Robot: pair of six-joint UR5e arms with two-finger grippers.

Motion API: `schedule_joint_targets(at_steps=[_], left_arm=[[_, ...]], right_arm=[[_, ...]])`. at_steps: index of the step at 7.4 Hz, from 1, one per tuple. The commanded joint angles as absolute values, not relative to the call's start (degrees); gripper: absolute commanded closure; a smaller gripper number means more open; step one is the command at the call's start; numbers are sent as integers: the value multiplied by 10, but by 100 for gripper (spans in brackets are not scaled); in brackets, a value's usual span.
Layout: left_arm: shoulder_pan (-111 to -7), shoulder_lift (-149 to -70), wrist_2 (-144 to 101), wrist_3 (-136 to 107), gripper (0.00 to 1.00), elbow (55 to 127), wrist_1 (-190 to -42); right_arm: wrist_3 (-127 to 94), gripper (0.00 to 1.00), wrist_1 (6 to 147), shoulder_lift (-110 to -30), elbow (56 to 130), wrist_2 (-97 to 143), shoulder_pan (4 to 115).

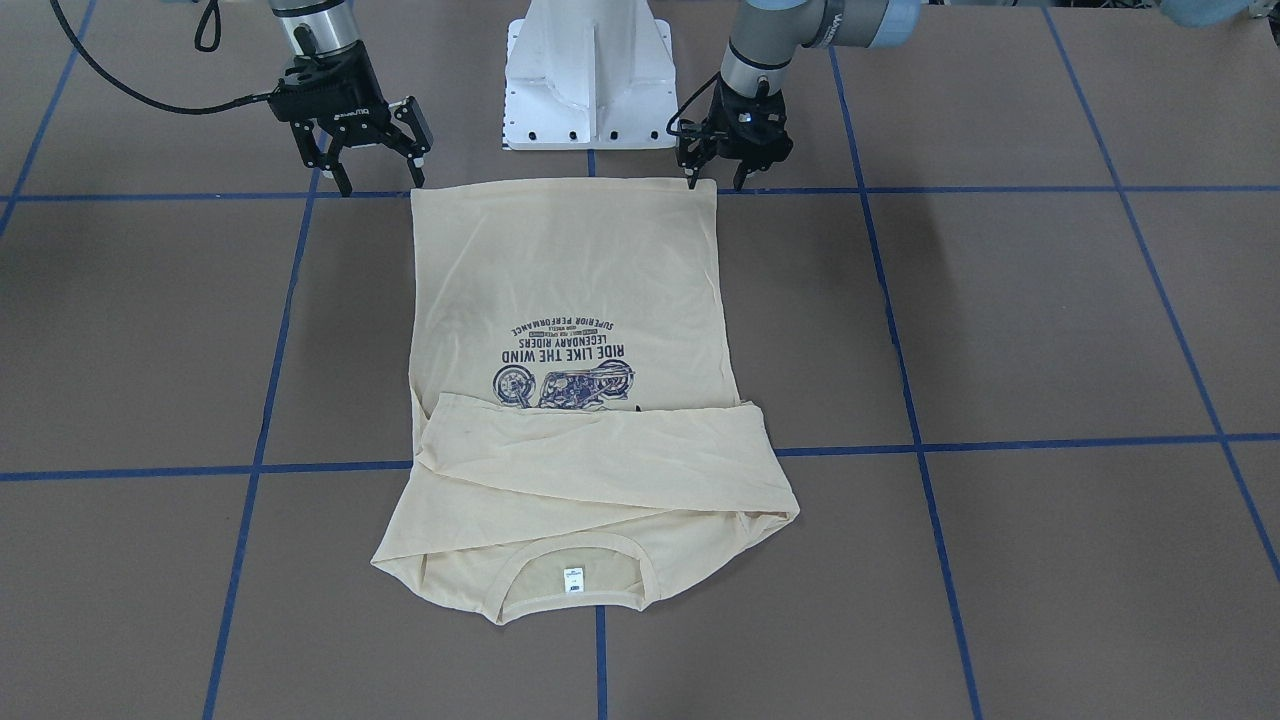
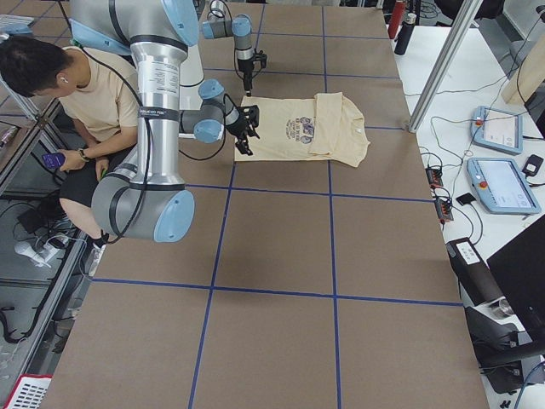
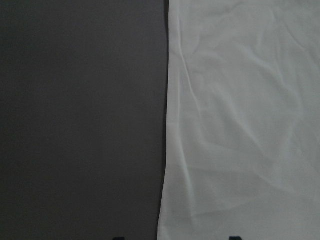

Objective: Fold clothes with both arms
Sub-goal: 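Move both grippers down to the hem corners nearest the robot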

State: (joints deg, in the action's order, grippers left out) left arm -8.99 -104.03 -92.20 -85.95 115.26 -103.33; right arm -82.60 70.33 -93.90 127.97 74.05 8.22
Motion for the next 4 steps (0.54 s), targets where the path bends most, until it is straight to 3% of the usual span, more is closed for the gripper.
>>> schedule_joint_targets(at_steps=[1,4], left_arm=[[-85,-1041,-922,-864,59,1139,-1034],[-84,-1042,-923,-864,63,1139,-1034]], right_arm=[[-826,0,704,-938,1280,739,82],[-826,0,704,-938,1280,737,82]])
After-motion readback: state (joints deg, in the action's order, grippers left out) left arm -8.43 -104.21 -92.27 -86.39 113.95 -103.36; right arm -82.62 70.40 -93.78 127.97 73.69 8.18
